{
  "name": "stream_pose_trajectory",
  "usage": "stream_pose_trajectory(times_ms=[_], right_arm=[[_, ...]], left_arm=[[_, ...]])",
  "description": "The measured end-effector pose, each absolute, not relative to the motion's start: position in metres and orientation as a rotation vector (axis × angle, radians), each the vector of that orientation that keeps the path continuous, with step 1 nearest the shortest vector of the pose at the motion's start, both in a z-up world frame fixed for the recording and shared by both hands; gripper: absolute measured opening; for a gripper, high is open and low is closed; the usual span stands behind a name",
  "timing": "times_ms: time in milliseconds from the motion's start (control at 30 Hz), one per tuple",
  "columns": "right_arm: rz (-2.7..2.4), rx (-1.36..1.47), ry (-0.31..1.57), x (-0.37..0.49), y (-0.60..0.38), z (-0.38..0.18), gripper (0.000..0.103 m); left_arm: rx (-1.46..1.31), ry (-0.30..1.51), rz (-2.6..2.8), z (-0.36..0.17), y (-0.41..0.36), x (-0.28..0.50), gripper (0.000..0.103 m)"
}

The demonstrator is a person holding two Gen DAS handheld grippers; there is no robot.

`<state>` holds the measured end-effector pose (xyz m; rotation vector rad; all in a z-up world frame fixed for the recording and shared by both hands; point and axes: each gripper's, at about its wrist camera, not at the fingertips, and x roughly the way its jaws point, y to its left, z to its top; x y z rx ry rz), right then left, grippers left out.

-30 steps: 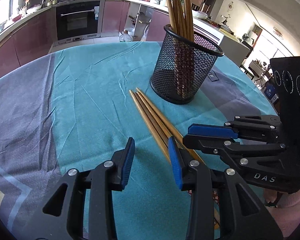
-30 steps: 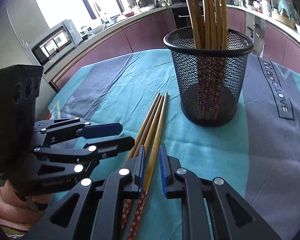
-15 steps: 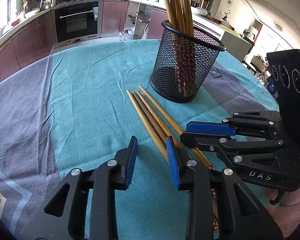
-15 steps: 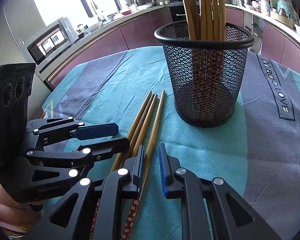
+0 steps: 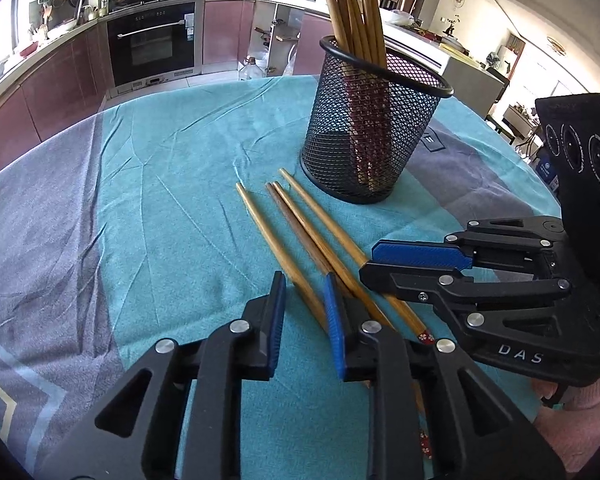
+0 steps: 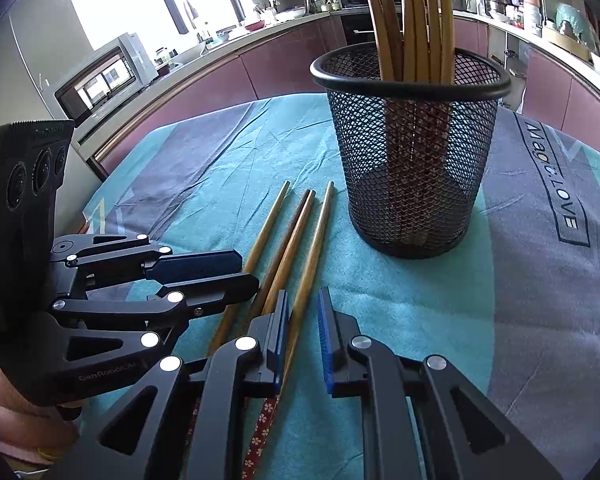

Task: Organize utensils
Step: 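Grasp a red-tipped chopstick with the right gripper while the left grasps another chopstick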

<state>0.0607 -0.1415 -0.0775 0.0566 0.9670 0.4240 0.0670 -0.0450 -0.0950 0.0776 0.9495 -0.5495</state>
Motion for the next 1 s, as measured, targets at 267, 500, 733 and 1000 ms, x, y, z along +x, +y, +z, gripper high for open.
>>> stream_pose_trajectory(times_ms=[267,500,733,1000], right_arm=[[0.414,0.033,0.957,0.064,-0.136,-0.079,0.014],[0.406,0.035,0.956,0.069,-0.133,-0.080,0.013],[0.416,0.084,0.968,0.070,-0.140,-0.080,0.006],[0.416,0.095,0.959,0.068,-0.144,-0.076,0.005]], left_arm=[[0.090,0.946,-0.528,-0.096,-0.053,0.071,0.017],[0.086,0.945,-0.498,-0.097,-0.055,0.073,0.014],[0.052,0.949,-0.468,-0.097,-0.049,0.075,0.010],[0.044,0.951,-0.457,-0.096,-0.045,0.073,0.009]])
